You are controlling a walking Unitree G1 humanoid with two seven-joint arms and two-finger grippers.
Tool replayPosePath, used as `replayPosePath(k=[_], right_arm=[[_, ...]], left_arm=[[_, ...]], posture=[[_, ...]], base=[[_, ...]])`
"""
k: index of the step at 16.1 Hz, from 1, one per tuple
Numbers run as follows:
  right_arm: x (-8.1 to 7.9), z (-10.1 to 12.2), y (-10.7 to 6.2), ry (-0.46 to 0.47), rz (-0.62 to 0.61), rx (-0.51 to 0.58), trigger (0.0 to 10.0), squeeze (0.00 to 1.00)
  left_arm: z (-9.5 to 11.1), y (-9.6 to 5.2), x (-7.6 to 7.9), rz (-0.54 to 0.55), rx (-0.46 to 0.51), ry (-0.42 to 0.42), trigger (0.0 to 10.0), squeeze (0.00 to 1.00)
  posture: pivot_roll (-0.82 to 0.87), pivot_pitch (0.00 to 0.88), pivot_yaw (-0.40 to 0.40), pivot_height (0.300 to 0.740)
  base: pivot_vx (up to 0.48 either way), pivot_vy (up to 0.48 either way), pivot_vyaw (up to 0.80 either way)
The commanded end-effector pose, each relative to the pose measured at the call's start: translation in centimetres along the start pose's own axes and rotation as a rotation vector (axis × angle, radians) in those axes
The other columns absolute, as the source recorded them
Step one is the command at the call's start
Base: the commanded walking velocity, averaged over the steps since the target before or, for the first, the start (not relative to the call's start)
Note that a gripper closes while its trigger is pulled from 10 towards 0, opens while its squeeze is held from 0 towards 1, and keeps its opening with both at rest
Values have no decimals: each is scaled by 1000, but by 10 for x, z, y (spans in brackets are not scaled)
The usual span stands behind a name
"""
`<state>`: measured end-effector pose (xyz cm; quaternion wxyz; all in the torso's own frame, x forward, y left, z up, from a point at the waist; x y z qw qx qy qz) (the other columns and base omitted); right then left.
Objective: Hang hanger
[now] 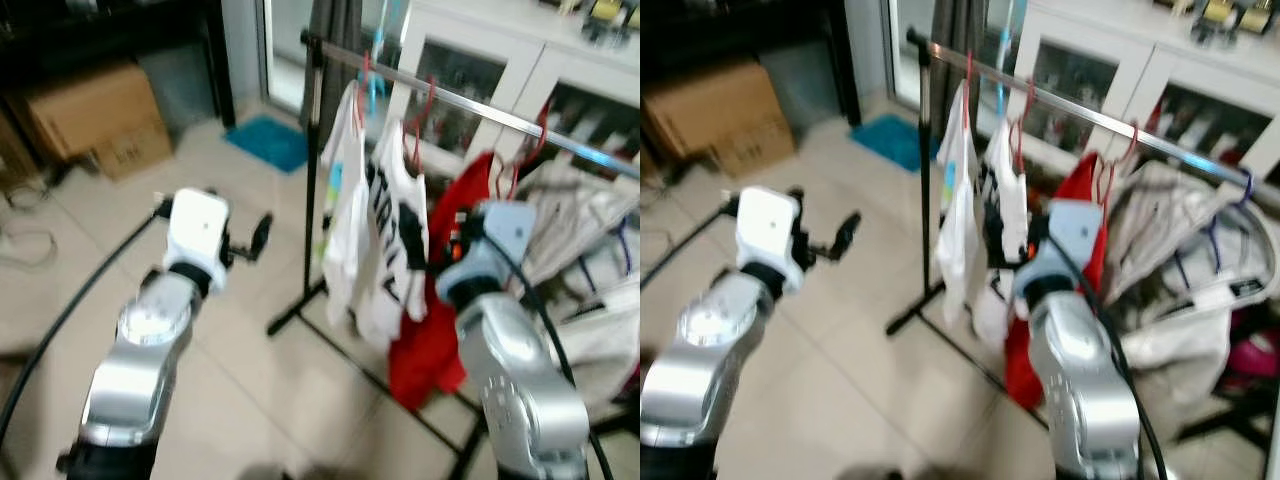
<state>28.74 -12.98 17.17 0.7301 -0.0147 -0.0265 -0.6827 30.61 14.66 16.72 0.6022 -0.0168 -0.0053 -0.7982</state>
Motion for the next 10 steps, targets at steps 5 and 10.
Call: replayPosePath(k=[5,10], right_arm=[[21,-4,0,-33,-72,31,10000,0],[18,11,-2,-39,-74,94,10000,0]], left_arm=[[-5,8,13,-121,-8,37,10000,941],[-5,7,15,-137,13,33,10000,937]], posture=[[41,45,58,740],[39,39,46,740]], base=[[276,0,0],[272,0,-416]])
Point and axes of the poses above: a point about 5 cm out from each wrist's last joint towards the gripper, its own y axis pointing out of the wrist towards the gripper, its own z axis along the axis of the wrist's last joint, x = y × z, the point moved 3 cm from there along y, pointing out of the wrist towards the gripper, and after that the axes turned 13 degrees about -y, right-handed, at the moved point
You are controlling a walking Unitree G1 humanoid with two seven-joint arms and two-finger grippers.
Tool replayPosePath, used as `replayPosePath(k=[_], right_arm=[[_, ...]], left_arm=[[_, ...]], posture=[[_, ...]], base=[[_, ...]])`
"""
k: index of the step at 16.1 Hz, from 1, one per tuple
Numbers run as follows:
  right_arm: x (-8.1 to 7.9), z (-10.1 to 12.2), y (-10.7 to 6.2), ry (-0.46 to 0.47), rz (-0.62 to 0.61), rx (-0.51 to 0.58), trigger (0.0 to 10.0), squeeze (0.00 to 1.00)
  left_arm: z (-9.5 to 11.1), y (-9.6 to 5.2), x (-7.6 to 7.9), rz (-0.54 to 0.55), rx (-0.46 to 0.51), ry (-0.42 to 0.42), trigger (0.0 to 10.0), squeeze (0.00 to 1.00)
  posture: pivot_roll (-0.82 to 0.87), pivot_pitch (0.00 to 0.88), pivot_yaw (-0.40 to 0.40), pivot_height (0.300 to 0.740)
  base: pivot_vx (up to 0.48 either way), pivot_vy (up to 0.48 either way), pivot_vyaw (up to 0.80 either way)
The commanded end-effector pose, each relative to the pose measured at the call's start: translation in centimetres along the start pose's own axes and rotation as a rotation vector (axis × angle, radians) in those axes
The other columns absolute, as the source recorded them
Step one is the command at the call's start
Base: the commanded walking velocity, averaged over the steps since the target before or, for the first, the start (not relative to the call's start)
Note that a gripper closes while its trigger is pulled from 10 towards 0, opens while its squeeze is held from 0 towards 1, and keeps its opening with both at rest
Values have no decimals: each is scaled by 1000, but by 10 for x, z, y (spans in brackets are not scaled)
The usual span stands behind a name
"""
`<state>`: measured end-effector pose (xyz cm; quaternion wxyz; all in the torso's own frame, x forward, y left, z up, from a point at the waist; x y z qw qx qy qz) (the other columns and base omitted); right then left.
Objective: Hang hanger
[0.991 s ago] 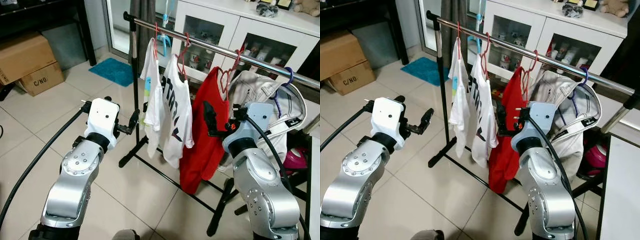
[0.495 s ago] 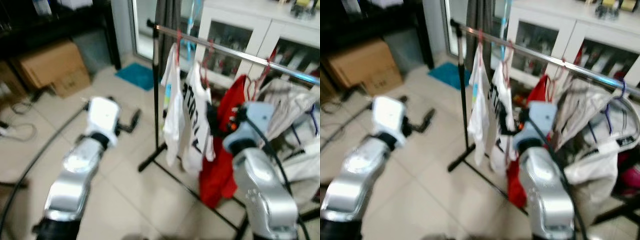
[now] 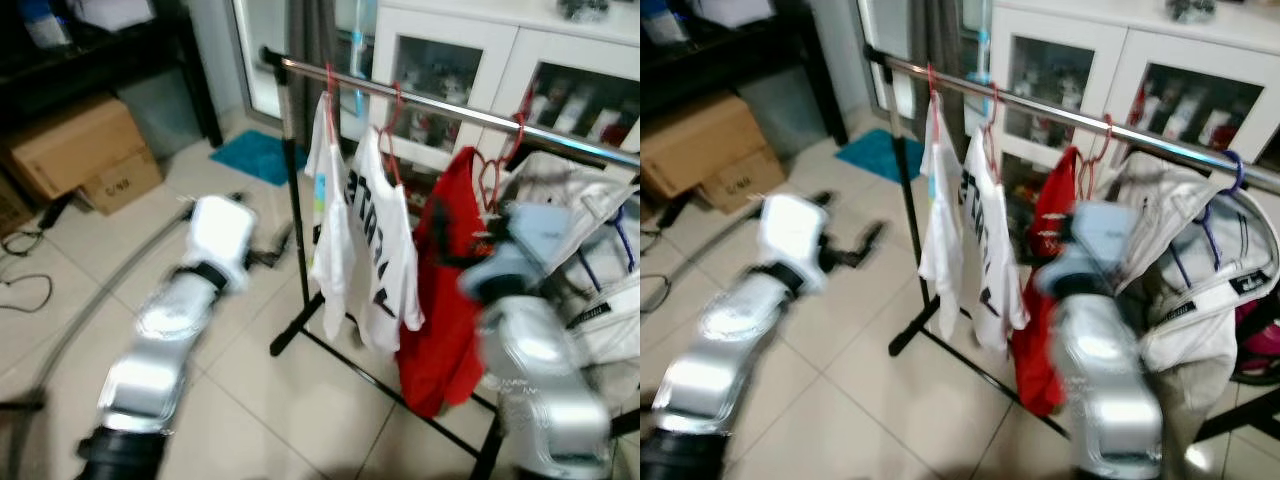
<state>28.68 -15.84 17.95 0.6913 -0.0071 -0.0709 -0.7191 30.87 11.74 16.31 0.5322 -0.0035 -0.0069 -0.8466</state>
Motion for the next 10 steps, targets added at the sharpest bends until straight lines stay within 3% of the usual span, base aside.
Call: replayPosePath(k=[1,4,7,10], right_arm=[[-10,8,0,17,29,32,10000,0],[-8,9,3,1,15,26,10000,0],[7,12,5,-14,-23,-17,10000,0],[16,-1,2,-5,-2,-164,10000,0]], left_arm=[[0,-5,-12,35,-3,16,10000,937],[2,-4,-12,37,6,19,10000,933],[5,-5,-10,10,19,14,10000,929],[3,-13,3,-113,-7,32,10000,804]], posture=[[37,36,42,740],[37,31,24,740],[40,34,-6,740],[34,34,-19,740]], base=[[270,0,0],[271,0,0],[179,0,0],[0,0,0]])
Point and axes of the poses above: a point about 5 cm out from each wrist's last joint towards the gripper, its own y axis pointing out of the wrist towards the gripper, its own z axis along the axis of the wrist's last joint, x = y × z, the point moved 3 cm from there along y, pointing out of the wrist towards the gripper, and after that the axes turned 13 degrees about -y, right-handed, at the moved point
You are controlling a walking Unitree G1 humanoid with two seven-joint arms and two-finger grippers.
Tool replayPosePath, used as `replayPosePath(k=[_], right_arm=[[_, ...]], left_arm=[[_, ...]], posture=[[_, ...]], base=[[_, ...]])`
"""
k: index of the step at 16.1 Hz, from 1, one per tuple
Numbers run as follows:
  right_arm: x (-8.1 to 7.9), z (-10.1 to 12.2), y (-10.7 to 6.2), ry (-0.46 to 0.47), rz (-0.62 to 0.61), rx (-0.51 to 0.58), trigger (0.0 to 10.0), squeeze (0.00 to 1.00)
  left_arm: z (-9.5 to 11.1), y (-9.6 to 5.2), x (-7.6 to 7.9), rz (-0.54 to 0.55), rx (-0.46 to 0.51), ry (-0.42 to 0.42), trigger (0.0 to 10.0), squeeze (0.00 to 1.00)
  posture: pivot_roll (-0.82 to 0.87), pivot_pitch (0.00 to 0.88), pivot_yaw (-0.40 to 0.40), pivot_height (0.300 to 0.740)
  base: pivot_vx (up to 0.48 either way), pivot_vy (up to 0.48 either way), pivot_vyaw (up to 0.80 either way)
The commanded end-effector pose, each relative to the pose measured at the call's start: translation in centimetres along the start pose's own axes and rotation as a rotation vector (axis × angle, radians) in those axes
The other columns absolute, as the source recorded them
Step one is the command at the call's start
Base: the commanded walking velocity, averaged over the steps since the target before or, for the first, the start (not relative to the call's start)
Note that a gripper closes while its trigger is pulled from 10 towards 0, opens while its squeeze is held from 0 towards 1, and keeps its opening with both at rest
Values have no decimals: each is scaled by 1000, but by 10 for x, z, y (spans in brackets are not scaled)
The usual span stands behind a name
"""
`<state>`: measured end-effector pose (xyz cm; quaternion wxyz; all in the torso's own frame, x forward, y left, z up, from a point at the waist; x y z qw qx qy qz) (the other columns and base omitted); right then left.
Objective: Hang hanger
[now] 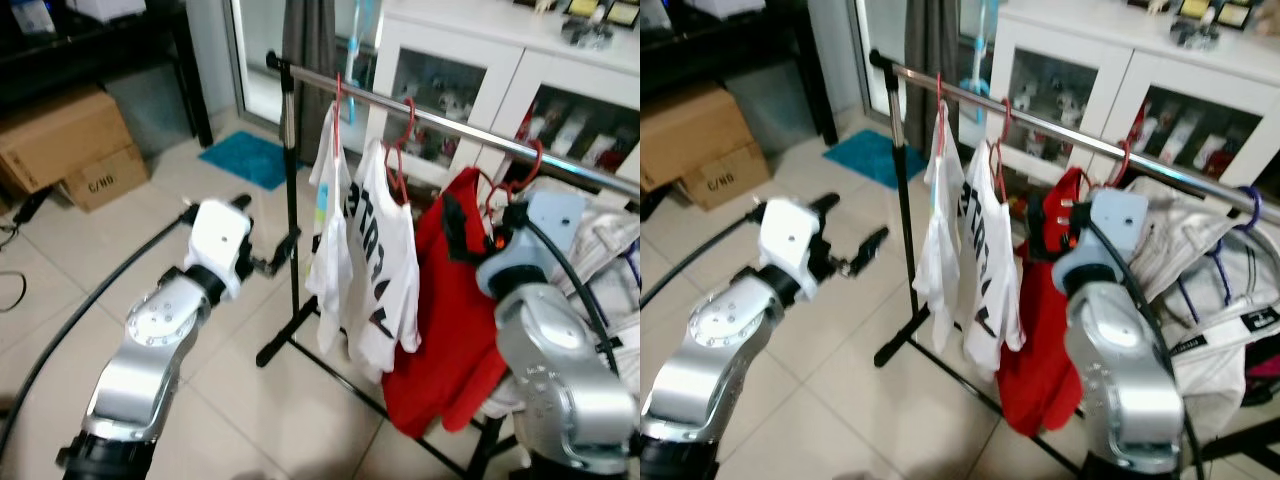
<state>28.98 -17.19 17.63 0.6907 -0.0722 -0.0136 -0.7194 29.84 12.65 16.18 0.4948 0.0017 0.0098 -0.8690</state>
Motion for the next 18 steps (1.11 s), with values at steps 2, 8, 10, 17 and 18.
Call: replayPosePath(k=[2,8,10,17,18], right_arm=[[6,-1,4,6,3,-59,10000,0],[39,13,37,6,-33,-129,10000,0],[42,15,52,5,32,-149,10000,0],[42,10,82,6,111,-232,10000,0],[42,8,84,9,105,-244,10000,0]], left_arm=[[-1,-3,14,-121,-23,4,10000,796],[-5,-8,26,-324,-104,30,10000,769],[-5,-7,31,-362,-107,37,10000,765],[-4,-9,37,-401,-110,39,10000,749],[-4,-9,38,-402,-111,40,10000,753]], posture=[[27,36,-18,740],[9,15,-33,740],[10,6,-37,740],[31,0,-54,740],[31,0,-54,740]], base=[[0,0,0],[0,0,0],[0,0,0],[0,0,0],[0,0,0]])
Point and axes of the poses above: a point about 5 cm out from each wrist's last joint towards the gripper, its own y axis pointing out of the wrist towards the gripper, its own z axis along the axis of the wrist's last joint, x = y × z, the point moved 3 cm from there along y, pointing out of the wrist towards the gripper, and after that the axes turned 13 degrees about -y, right-handed, at the moved point
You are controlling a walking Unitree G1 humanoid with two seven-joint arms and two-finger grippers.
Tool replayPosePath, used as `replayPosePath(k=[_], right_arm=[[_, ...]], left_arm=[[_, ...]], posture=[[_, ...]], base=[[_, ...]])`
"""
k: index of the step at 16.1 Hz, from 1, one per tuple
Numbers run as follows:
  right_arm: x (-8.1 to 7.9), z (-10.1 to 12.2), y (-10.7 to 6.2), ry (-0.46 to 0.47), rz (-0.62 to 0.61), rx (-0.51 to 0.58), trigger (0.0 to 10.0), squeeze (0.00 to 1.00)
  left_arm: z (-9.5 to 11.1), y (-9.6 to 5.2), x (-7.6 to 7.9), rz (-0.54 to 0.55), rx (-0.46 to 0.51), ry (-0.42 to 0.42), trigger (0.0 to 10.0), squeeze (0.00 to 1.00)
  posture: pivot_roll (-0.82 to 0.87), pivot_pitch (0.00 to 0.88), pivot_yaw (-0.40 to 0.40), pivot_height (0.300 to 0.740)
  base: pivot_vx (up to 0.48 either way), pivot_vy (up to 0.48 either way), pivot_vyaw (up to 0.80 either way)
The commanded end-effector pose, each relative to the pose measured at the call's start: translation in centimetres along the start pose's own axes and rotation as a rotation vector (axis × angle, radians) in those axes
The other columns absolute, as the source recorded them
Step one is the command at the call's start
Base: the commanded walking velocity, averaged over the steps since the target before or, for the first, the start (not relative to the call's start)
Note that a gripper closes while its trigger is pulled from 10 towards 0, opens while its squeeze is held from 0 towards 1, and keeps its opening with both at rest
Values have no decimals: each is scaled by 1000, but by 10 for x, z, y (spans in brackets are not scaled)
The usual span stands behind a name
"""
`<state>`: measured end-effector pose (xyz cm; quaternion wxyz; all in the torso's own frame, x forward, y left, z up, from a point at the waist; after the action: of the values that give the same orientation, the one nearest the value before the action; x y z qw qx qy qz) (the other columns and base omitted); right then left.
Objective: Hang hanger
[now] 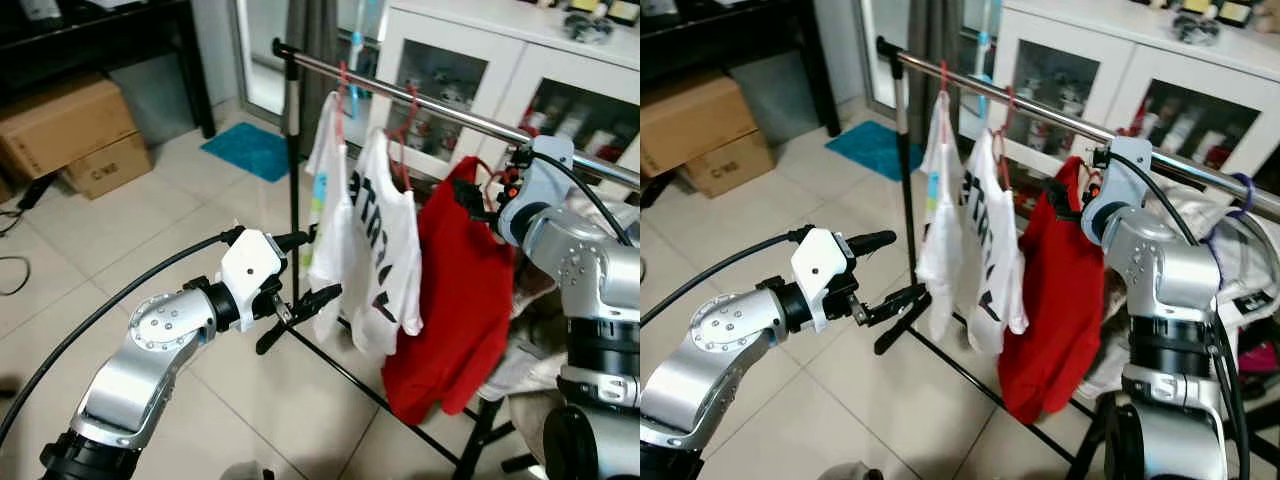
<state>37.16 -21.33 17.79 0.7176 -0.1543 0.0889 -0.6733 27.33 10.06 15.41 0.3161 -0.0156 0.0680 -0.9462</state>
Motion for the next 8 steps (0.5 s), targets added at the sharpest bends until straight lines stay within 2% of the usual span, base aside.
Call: replayPosePath(k=[1,4,5,6,7,8], right_arm=[[5,4,1,-8,-23,4,10000,0],[8,1,8,1,-21,-23,10000,0],[8,0,11,5,-15,-41,9569,0],[8,0,11,5,-15,-41,9569,0],[10,-1,13,14,-20,-54,9020,0],[12,-1,13,18,-22,-57,9608,0]], left_arm=[[3,-1,3,-13,3,11,10000,753],[2,-1,4,-15,3,10,10000,757],[2,0,4,-17,4,8,10000,757],[2,0,4,-17,4,8,10000,757],[2,-1,4,-18,4,5,10000,753],[2,-1,5,-18,4,3,10000,757]], posture=[[31,0,-54,740],[31,0,-58,740],[30,0,-60,740],[30,0,-60,740],[31,0,-63,740],[32,0,-66,740]], base=[[0,0,0],[0,0,0],[0,0,0],[0,0,0],[0,0,0],[0,0,0]])
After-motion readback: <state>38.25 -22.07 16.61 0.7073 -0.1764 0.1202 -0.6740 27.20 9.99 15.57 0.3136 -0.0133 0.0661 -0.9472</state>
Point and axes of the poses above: a point about 5 cm out from each wrist's last joint towards the gripper, its own y axis pointing out of the wrist towards the gripper, its own z axis along the axis of the wrist's last joint, x = y × z, the point moved 3 cm from there along y, pointing out of the wrist towards the gripper, and after that the axes turned 13 degrees about -y, right-handed, at the moved point
